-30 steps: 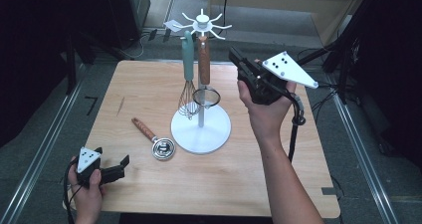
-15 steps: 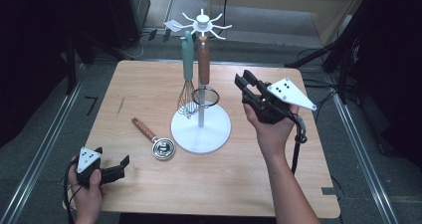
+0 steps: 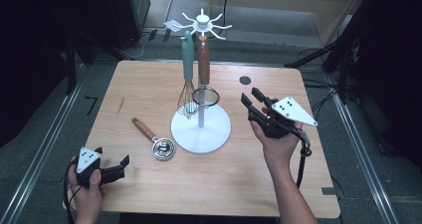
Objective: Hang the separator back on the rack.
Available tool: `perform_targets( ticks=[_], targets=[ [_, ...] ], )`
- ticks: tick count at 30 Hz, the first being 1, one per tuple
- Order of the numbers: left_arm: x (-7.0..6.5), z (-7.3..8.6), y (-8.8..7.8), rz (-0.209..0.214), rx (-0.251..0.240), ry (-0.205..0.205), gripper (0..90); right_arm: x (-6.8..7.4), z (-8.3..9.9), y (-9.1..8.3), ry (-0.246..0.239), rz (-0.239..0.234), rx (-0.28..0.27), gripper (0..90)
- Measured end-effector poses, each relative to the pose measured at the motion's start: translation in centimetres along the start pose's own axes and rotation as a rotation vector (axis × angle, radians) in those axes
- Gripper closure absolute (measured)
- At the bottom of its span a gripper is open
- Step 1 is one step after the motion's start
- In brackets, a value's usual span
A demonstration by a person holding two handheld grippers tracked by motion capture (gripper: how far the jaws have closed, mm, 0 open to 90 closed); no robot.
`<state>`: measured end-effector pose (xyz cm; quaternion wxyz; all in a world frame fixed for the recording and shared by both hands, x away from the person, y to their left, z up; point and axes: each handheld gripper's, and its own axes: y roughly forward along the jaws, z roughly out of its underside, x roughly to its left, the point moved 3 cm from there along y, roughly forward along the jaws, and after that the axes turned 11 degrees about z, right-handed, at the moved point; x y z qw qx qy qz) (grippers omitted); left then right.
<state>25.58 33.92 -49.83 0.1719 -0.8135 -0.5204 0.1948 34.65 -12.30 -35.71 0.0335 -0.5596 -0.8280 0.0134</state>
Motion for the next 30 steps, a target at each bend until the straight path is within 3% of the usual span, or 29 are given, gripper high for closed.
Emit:
perform_targets(
  ticks=[4, 6, 9, 15, 20, 24, 26, 30],
  targets=[
    [0.0, 0.0, 0.0, -0.002, 0.001, 0.000, 0.0, -0.5, 1.0, -0.4, -0.027, 0.014, 0.023, 61.3],
    [0.0, 0.0, 0.0, -0.001, 0.003, 0.000, 0.0, -0.7, 1.4, -0.6, -0.041, -0.017, 0.044, 63.0],
    [0.0, 0.0, 0.0, 0.000, 0.005, -0.001, 0.0, -0.8, 2.2, -0.8, -0.084, -0.012, 0.065, 65.1],
    [0.0, 0.0, 0.0, 0.001, 0.005, 0.001, 0.0, -1.9, 4.1, -1.2, -0.040, 0.005, 0.100, 72.3],
    [0.0, 0.0, 0.0, 0.000, 0.008, 0.001, 0.0, -2.2, 5.4, -1.6, -0.075, 0.021, 0.129, 74.8],
    [0.0, 0.0, 0.0, -0.010, 0.005, 0.002, 0.0, -2.0, 6.3, -2.1, -0.086, 0.015, 0.164, 70.0],
    [0.0, 0.0, 0.1, -0.017, 0.010, 0.001, 0.0, -2.0, 6.4, -2.4, -0.094, 0.044, 0.166, 66.1],
    [0.2, -0.1, 0.3, -0.014, 0.021, -0.026, 0.0, -2.5, 6.5, -3.0, -0.047, 0.056, 0.139, 64.7]
  ],
)
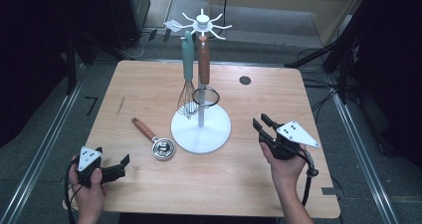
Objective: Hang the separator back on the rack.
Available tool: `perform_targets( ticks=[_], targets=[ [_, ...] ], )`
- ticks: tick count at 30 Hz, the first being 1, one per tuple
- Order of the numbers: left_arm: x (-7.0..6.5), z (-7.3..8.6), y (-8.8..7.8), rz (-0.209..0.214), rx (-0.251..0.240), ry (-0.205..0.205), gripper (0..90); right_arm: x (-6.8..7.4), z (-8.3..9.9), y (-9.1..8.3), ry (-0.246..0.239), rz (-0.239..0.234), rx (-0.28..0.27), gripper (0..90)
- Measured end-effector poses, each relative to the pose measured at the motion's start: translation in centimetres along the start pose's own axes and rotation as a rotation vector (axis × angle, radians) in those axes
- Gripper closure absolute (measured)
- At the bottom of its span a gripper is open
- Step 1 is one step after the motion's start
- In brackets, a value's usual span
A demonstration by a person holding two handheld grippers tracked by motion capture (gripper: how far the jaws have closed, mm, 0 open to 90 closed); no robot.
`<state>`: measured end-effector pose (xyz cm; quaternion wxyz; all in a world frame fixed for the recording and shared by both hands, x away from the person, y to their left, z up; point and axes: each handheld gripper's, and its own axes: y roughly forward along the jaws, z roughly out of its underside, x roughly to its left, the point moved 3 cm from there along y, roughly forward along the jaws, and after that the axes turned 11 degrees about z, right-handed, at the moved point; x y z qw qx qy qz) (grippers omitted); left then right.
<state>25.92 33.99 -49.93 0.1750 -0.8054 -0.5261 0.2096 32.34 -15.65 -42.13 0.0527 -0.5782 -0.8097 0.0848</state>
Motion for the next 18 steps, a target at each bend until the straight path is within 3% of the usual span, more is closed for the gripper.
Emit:
perform_targets(
  ticks=[1, 6, 8, 11, 13, 14, 16, 18],
  targets=[
    [0.0, 0.0, 0.0, 0.001, 0.003, -0.004, 0.0, -0.1, 0.1, -0.1, 0.014, 0.003, 0.004, 62.5],
    [0.1, -0.1, 0.4, 0.012, 0.024, -0.009, 0.0, -0.1, 0.4, -0.7, -0.014, 0.028, -0.011, 58.2],
    [0.3, -0.2, 0.3, 0.016, 0.022, -0.023, 0.0, -0.3, 0.7, -1.0, 0.003, 0.038, -0.015, 56.9],
    [0.6, -0.2, 0.2, -0.011, -0.005, -0.056, 0.0, -0.9, 1.6, -1.3, 0.046, 0.036, 0.019, 54.2],
    [0.4, -0.2, 0.2, -0.016, -0.003, -0.033, 0.0, -1.3, 2.4, -1.4, 0.070, 0.039, 0.033, 49.8],
    [0.3, -0.2, 0.2, -0.016, -0.003, -0.026, 0.0, -1.6, 3.1, -1.6, 0.086, 0.050, 0.043, 47.7],
    [0.2, -0.2, 0.3, -0.025, 0.008, -0.012, 0.0, -1.8, 4.1, -1.8, 0.106, 0.127, 0.054, 40.3],
    [0.1, -0.2, 0.4, -0.020, 0.018, -0.019, 0.0, -2.2, 4.4, -2.1, 0.095, 0.149, 0.079, 37.2]
  ],
)
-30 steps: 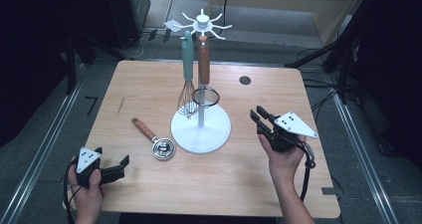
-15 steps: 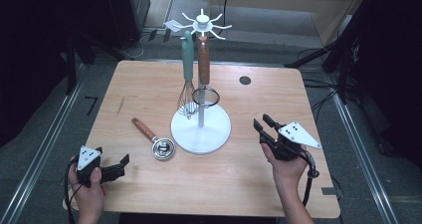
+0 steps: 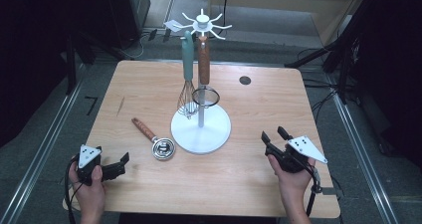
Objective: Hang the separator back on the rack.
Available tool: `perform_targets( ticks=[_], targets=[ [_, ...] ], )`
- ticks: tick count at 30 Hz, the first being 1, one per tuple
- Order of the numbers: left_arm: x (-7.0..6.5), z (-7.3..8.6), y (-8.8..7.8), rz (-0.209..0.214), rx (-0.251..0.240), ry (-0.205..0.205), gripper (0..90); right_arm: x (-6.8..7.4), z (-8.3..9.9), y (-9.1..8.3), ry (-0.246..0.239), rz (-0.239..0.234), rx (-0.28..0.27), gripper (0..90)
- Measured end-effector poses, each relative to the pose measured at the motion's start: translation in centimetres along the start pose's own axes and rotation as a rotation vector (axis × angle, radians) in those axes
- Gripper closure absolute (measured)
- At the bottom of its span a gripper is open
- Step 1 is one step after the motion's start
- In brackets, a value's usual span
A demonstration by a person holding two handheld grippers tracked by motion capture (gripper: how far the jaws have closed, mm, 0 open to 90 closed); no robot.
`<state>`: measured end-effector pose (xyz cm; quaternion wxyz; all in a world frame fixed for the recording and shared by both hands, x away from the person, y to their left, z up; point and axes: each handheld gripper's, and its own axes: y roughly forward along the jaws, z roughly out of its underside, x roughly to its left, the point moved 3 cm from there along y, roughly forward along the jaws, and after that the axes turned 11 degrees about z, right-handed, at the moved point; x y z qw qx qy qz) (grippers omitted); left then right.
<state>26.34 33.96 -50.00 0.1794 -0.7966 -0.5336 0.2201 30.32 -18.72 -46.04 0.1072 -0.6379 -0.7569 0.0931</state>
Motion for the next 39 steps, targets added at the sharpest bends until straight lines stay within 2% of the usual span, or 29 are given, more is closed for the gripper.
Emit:
perform_targets(
  ticks=[3, 5, 7, 8, 11, 16, 20, 22, 26, 30, 33, 37, 39],
  targets=[
    [0.2, -0.1, 0.2, 0.000, 0.022, -0.011, 6.1, -0.6, 0.3, -0.2, 0.035, -0.009, 0.009, 35.2],
    [0.2, -0.3, 0.0, 0.032, 0.016, -0.013, 9.4, -0.7, 0.4, -0.2, 0.049, -0.011, 0.018, 32.4],
    [-0.2, -0.5, 0.0, 0.077, 0.010, -0.047, 12.5, -0.6, 0.6, -0.1, 0.061, -0.022, 0.021, 31.1],
    [-0.6, -0.7, 0.1, 0.098, 0.008, -0.042, 13.3, -0.5, 0.7, -0.1, 0.066, -0.029, 0.026, 30.1],
    [-2.0, -1.3, 0.7, 0.115, 0.018, -0.012, 16.9, -0.2, 0.8, 0.1, 0.065, -0.035, 0.033, 29.4],
    [-3.9, -1.6, 2.4, 0.168, 0.041, 0.001, 35.1, 0.1, 1.1, 0.1, 0.057, -0.040, 0.039, 29.3],
    [-4.8, -1.7, 3.5, 0.208, 0.068, 0.011, 52.3, 0.1, 1.3, 0.1, 0.045, -0.035, 0.043, 29.5],
    [-5.0, -1.8, 4.0, 0.226, 0.076, 0.012, 57.0, 0.0, 1.5, 0.0, 0.042, -0.033, 0.046, 29.6],
    [-5.4, -2.0, 4.8, 0.235, 0.099, 0.005, 61.8, -0.2, 1.8, -0.4, 0.030, -0.023, 0.052, 30.1],
    [-5.7, -2.1, 5.6, 0.237, 0.118, 0.003, 61.8, -0.4, 2.2, -0.7, 0.036, -0.012, 0.058, 30.5],
    [-6.1, -2.1, 6.1, 0.223, 0.134, 0.030, 62.5, -0.7, 2.4, -1.0, 0.035, -0.003, 0.060, 31.2],
    [-6.5, -1.8, 6.5, 0.210, 0.174, 0.057, 68.9, -0.9, 2.6, -1.2, 0.034, 0.002, 0.065, 31.8],
    [-6.6, -1.7, 6.5, 0.201, 0.176, 0.066, 71.4, -1.0, 2.7, -1.1, 0.034, 0.002, 0.066, 32.2]
  ],
)
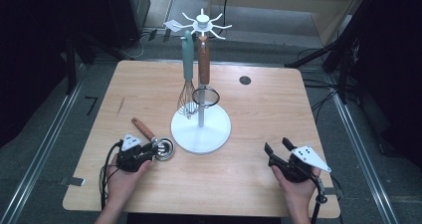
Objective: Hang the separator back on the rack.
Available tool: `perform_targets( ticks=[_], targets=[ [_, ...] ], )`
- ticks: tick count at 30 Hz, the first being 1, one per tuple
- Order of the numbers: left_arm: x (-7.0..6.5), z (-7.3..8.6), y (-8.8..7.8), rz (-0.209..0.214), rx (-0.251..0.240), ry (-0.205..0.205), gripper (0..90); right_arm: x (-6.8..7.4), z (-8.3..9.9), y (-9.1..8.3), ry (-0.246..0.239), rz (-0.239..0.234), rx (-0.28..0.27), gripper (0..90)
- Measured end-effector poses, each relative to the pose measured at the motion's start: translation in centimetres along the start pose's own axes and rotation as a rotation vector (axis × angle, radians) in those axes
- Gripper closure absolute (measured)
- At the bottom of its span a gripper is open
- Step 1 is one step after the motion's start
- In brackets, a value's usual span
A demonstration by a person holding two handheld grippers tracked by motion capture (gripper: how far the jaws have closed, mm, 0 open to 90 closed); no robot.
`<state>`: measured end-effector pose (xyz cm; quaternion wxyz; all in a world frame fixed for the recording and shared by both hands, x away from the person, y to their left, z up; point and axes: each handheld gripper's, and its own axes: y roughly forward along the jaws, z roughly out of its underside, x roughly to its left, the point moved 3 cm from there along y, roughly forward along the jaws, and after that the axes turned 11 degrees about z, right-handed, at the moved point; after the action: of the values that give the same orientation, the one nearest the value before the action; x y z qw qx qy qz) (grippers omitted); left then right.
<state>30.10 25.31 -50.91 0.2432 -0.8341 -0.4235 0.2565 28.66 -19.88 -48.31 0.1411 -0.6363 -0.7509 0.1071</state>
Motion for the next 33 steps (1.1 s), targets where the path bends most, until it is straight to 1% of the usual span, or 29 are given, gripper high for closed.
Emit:
perform_targets(
  ticks=[1, 5, 11, 17, 19, 21, 22, 25, 27, 29, 30, 33],
  targets=[
    [-0.1, 0.1, 0.0, -0.004, 0.006, 0.002, 73.6, 0.0, 0.0, 0.0, -0.001, -0.002, -0.001, 32.4],
    [-0.3, 0.3, -0.2, -0.003, 0.009, 0.006, 74.3, 0.3, 0.0, 0.2, -0.005, -0.011, 0.001, 33.6],
    [-1.2, 0.9, -0.5, -0.003, 0.018, 0.021, 74.9, 1.3, -0.1, 0.5, -0.016, -0.035, -0.003, 34.2],
    [-2.3, 1.5, -0.8, 0.014, 0.018, 0.014, 76.2, 2.5, -0.3, 0.8, -0.034, -0.068, -0.007, 34.5],
    [-2.7, 1.7, -0.9, 0.013, 0.016, 0.014, 76.4, 2.9, -0.4, 0.8, -0.036, -0.076, -0.012, 35.2],
    [-3.0, 2.0, -1.0, 0.024, 0.013, 0.005, 76.7, 3.3, -0.4, 0.8, -0.042, -0.075, -0.018, 35.2],
    [-3.2, 2.1, -1.1, 0.027, 0.015, 0.005, 76.8, 3.4, -0.5, 0.8, -0.036, -0.075, -0.022, 35.3],
    [-3.7, 2.4, -1.3, 0.037, 0.014, -0.006, 77.0, 3.9, -0.6, 0.8, -0.039, -0.085, -0.027, 35.9],
    [-4.0, 2.6, -1.4, 0.042, 0.016, -0.013, 77.1, 4.3, -0.6, 0.8, -0.046, -0.093, -0.028, 36.0],
    [-4.4, 2.8, -1.5, 0.057, 0.014, -0.033, 77.2, 4.8, -0.7, 0.8, -0.051, -0.105, -0.030, 36.2],
    [-4.5, 2.8, -1.5, 0.060, 0.017, -0.030, 77.2, 5.1, -0.7, 0.8, -0.053, -0.112, -0.028, 36.2],
    [-5.2, 3.0, -1.4, 0.051, 0.014, -0.027, 77.1, 6.0, -0.7, 0.7, -0.067, -0.135, -0.028, 35.0]
  ],
)
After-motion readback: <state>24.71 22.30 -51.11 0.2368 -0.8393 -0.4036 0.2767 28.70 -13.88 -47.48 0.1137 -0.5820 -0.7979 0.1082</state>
